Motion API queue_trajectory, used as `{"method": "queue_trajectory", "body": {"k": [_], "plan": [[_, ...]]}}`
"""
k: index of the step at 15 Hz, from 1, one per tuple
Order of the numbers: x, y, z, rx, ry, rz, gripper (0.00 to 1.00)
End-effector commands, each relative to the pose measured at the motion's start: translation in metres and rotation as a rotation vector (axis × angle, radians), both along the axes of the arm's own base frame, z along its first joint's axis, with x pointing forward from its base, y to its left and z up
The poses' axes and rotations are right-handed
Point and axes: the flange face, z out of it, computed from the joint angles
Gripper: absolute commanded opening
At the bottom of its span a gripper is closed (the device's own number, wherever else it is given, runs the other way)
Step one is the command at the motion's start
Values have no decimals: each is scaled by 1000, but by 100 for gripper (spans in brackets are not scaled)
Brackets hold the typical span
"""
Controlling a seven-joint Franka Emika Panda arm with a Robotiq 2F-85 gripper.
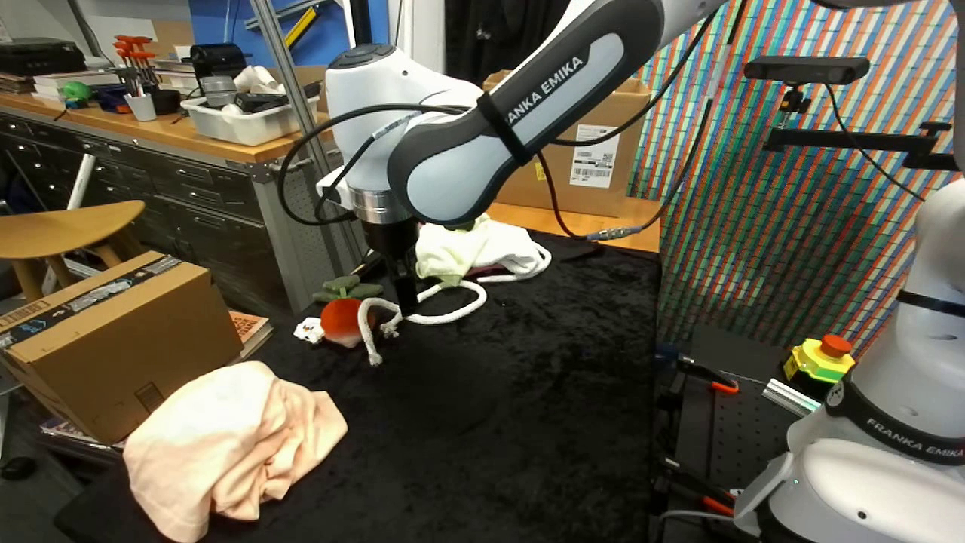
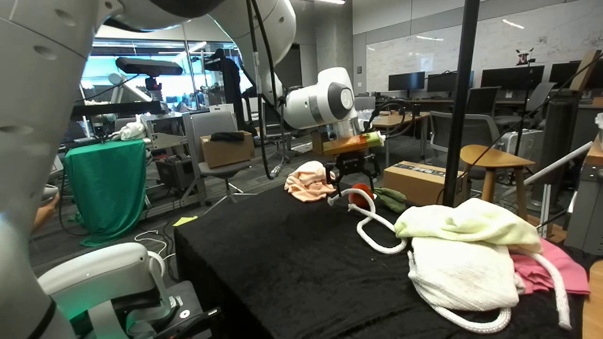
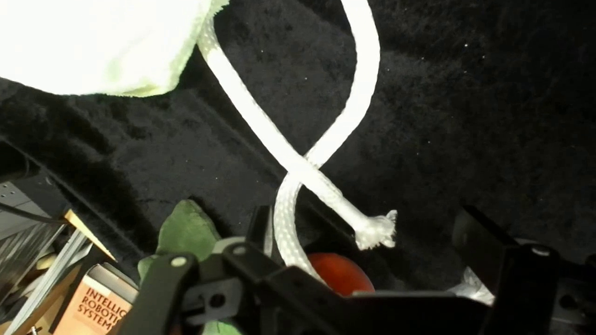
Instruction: Move the things on the table to the back right corner
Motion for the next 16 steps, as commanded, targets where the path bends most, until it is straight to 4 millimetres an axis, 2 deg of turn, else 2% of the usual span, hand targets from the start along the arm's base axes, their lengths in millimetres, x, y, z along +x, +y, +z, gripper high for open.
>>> {"method": "queue_trajectory", "body": {"k": [1,6,16], "plan": [[19,-2,-7,24,44,34,100],[30,-8,-24,19,72,49,100],[53,-19,-42,34,73,52,100]]}}
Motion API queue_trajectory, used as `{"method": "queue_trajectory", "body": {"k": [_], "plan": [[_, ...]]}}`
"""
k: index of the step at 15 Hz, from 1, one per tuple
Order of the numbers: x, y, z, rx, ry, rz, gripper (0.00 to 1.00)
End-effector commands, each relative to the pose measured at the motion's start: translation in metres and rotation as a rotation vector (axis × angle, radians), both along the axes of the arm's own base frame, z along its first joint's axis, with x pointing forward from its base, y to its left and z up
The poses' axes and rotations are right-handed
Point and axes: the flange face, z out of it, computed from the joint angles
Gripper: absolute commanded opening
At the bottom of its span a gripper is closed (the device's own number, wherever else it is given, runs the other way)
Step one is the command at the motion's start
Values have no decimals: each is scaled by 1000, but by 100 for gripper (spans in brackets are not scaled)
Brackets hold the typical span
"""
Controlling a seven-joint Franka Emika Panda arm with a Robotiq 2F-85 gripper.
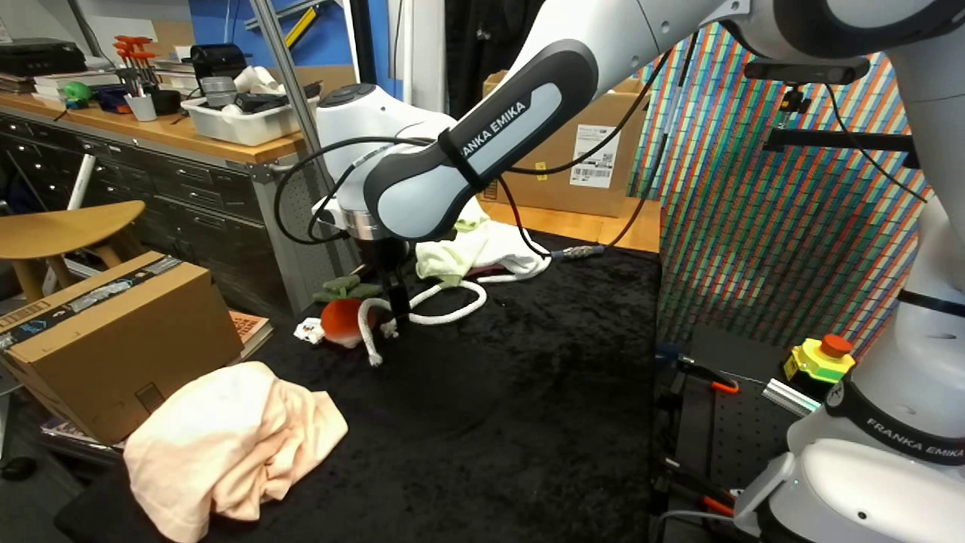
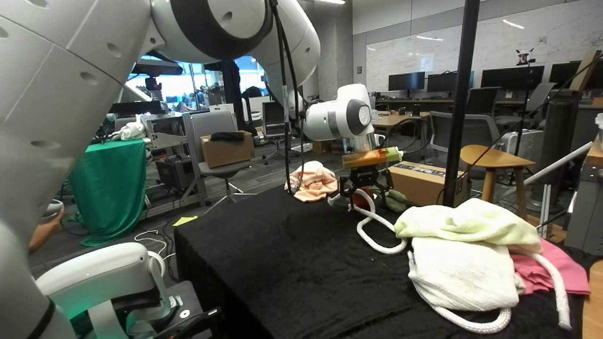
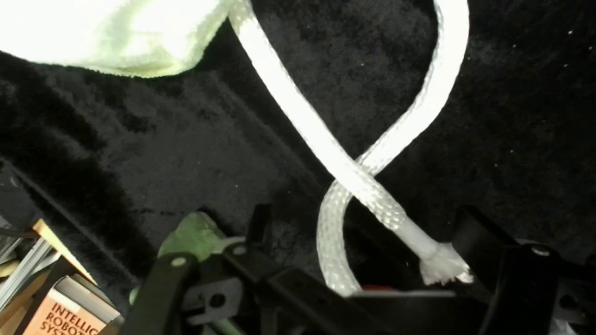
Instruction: Move the things on the table to the back right corner
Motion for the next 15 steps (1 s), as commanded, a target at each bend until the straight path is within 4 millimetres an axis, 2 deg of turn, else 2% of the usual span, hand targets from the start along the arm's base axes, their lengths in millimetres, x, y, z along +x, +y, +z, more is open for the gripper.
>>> {"method": "queue_trajectory", "body": {"k": [1,14,15], "plan": [[14,-2,-1,31,17,5,100],[28,-10,-13,33,20,-4,100],[29,-11,-13,33,21,-4,94]]}}
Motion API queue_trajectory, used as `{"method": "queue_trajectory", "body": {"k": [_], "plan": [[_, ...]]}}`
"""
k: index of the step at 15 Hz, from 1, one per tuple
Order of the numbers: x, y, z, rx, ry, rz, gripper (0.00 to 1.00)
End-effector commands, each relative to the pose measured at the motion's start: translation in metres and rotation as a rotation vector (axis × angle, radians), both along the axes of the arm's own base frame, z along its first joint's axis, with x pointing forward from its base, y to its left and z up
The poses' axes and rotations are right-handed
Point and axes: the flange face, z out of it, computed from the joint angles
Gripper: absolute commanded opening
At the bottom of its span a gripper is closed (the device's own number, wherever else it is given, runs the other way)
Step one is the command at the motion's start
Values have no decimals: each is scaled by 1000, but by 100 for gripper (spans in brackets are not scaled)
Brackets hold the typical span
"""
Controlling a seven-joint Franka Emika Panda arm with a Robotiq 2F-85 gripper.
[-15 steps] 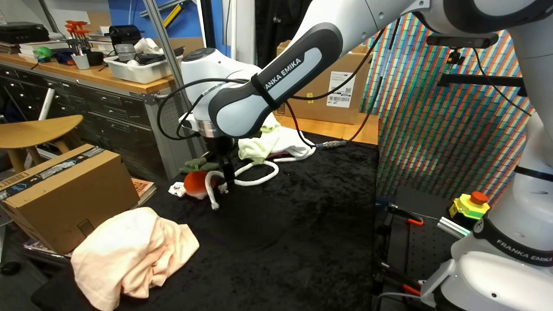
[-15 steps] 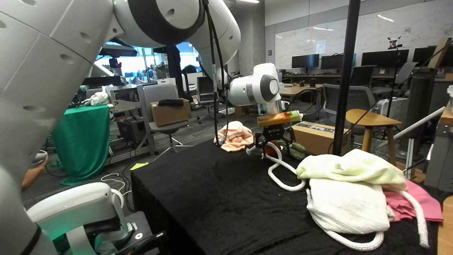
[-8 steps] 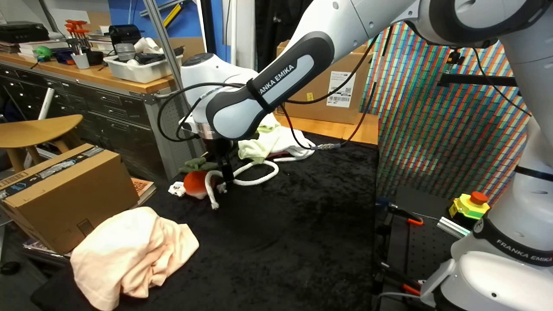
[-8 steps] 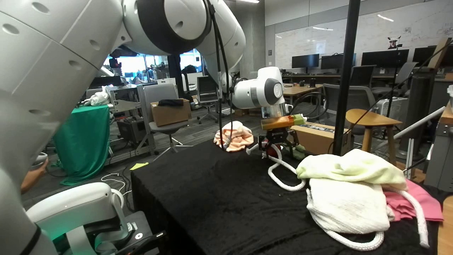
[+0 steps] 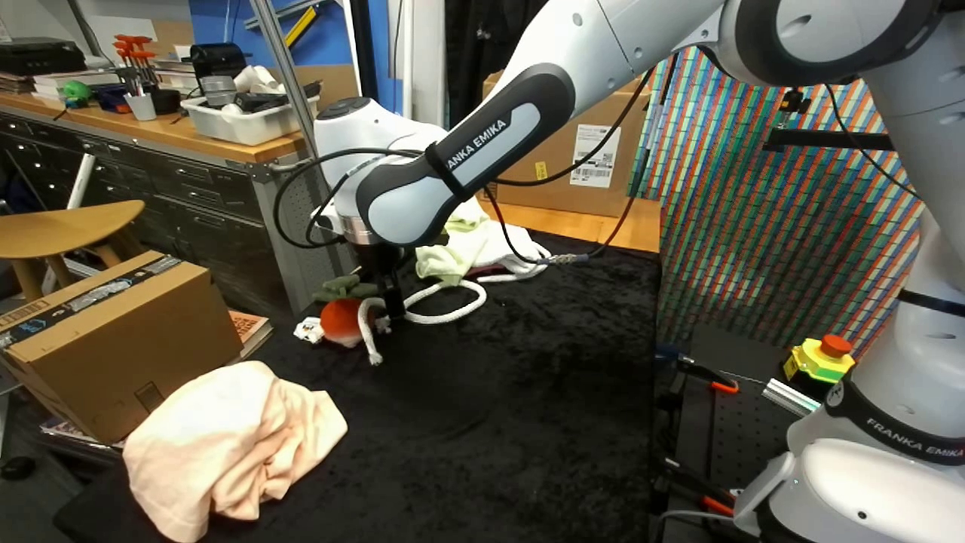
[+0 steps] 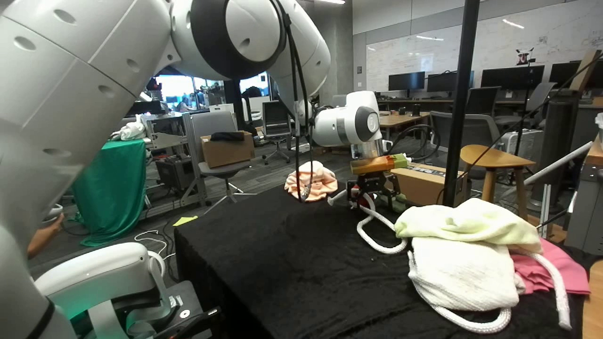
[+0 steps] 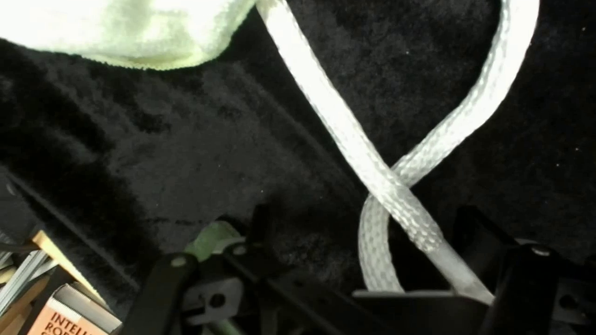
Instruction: Move the things on the table to the back right corner
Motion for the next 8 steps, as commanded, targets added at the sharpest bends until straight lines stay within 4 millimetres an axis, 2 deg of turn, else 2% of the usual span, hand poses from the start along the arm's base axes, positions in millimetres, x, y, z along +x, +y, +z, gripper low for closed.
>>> {"method": "queue_trajectory", "body": {"k": [1,2,4,6,8], "plan": [[9,-1,6,28,13,6,88],[10,-2,6,27,14,6,69],[10,-3,6,27,17,4,61],[10,-3,7,25,20,2,47],[10,-3,8,26,21,3,40]]}}
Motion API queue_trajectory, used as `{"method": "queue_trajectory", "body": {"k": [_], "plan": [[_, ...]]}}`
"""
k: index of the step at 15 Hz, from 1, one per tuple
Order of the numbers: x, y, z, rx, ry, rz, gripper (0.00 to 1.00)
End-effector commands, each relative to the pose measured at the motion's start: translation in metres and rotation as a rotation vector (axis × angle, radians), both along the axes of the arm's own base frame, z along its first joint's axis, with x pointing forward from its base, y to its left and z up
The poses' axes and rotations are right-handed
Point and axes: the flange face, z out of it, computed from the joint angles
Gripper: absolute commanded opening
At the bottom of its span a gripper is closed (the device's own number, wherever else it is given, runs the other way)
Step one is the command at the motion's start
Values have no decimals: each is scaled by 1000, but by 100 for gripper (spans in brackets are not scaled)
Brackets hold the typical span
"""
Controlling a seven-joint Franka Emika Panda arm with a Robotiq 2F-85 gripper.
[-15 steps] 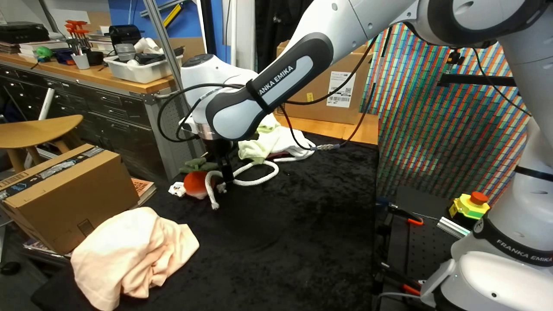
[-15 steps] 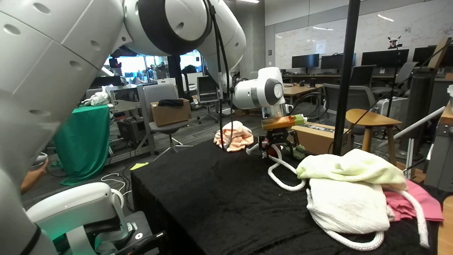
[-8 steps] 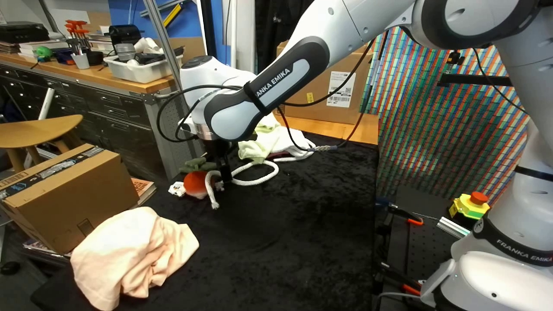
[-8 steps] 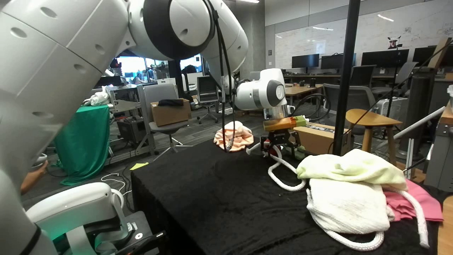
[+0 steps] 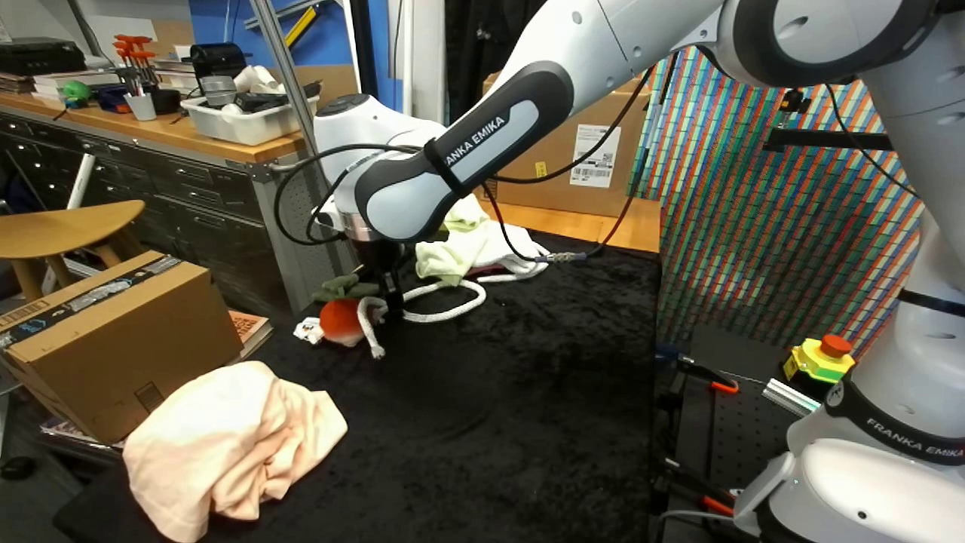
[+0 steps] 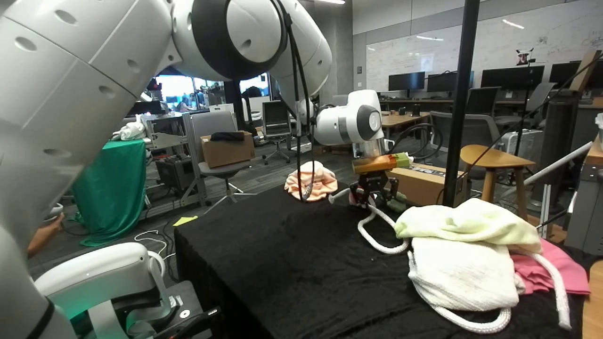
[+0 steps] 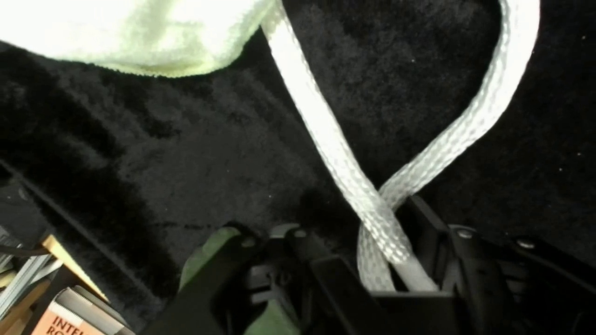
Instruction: Move the things on the table to the back right corner
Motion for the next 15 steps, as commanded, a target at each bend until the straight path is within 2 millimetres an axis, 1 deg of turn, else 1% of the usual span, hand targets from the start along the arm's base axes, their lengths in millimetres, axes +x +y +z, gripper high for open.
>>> {"method": "queue_trajectory", "body": {"k": [1,2,4,6,7,8,9,10,11,13,15], "plan": [[8,1,6,30,14,4,34],[8,2,6,31,15,4,33],[7,2,7,31,19,3,37],[6,3,9,34,27,1,32],[5,3,10,33,30,-2,25],[3,3,12,33,38,-8,14],[2,2,14,32,39,-13,12],[0,1,16,31,43,-16,6],[-3,0,19,30,38,-22,3],[-7,-3,25,25,27,-31,8],[-13,-7,33,17,16,-37,8]]}}
